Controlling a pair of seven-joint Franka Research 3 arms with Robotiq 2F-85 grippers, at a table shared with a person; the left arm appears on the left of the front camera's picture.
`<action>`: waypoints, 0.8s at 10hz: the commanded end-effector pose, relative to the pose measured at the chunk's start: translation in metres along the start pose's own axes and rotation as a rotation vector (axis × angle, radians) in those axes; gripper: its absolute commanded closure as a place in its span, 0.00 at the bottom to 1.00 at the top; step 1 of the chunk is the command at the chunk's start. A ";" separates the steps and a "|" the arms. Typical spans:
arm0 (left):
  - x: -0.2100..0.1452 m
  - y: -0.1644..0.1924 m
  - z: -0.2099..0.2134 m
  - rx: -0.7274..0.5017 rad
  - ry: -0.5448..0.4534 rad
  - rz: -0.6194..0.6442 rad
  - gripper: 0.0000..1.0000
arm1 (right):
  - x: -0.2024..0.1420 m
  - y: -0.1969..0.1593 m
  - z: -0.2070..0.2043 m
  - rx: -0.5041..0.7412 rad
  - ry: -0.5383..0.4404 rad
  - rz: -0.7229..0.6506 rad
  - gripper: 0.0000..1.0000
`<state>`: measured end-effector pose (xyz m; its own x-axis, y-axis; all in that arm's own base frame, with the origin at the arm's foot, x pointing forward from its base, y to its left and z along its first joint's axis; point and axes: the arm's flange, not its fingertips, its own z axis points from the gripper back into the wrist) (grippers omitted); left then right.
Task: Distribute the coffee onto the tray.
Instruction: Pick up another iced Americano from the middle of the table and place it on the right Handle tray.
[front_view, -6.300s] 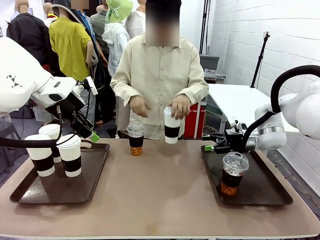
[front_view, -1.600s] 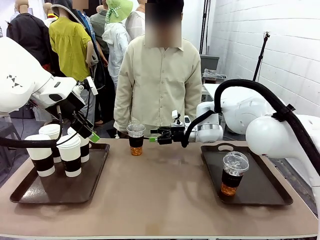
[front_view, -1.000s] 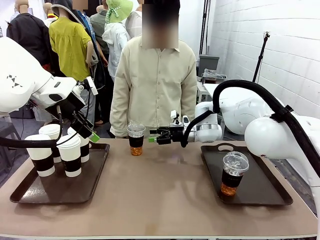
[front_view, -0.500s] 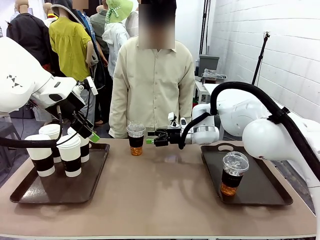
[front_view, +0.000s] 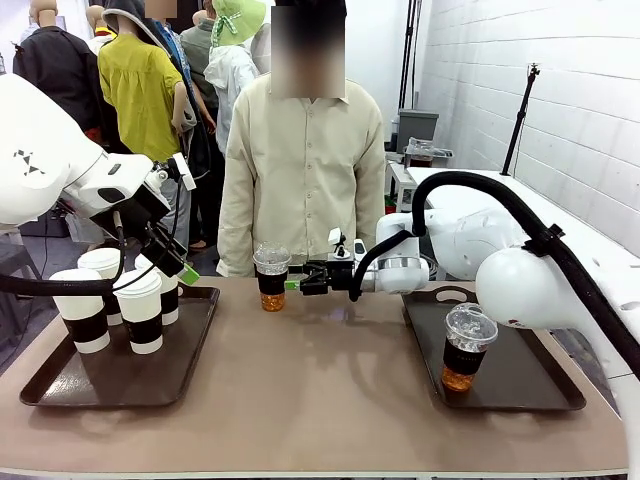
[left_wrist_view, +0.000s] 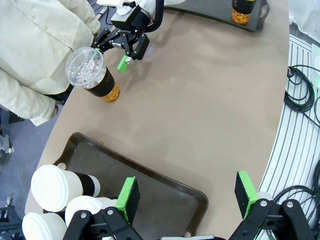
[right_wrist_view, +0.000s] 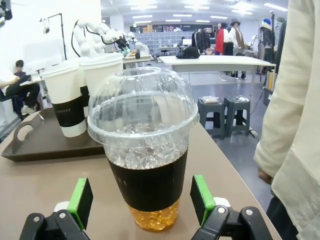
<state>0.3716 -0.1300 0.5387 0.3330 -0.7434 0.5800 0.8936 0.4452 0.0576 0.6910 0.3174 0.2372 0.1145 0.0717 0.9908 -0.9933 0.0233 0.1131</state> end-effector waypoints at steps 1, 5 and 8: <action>-0.001 0.002 0.001 -0.014 -0.008 0.001 0.00 | -0.002 -0.010 -0.008 -0.015 -0.032 -0.001 0.00; -0.001 0.002 0.001 -0.014 -0.008 0.001 0.00 | -0.004 -0.013 -0.016 0.004 -0.054 -0.022 0.00; -0.001 0.002 0.001 -0.014 -0.008 0.001 0.00 | -0.003 -0.014 -0.026 0.048 -0.049 -0.031 0.00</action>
<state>0.3716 -0.1300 0.5387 0.3330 -0.7434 0.5800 0.8936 0.4452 0.0576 0.6956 0.3373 0.2283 0.1212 0.0272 0.9923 -0.9926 -0.0036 0.1214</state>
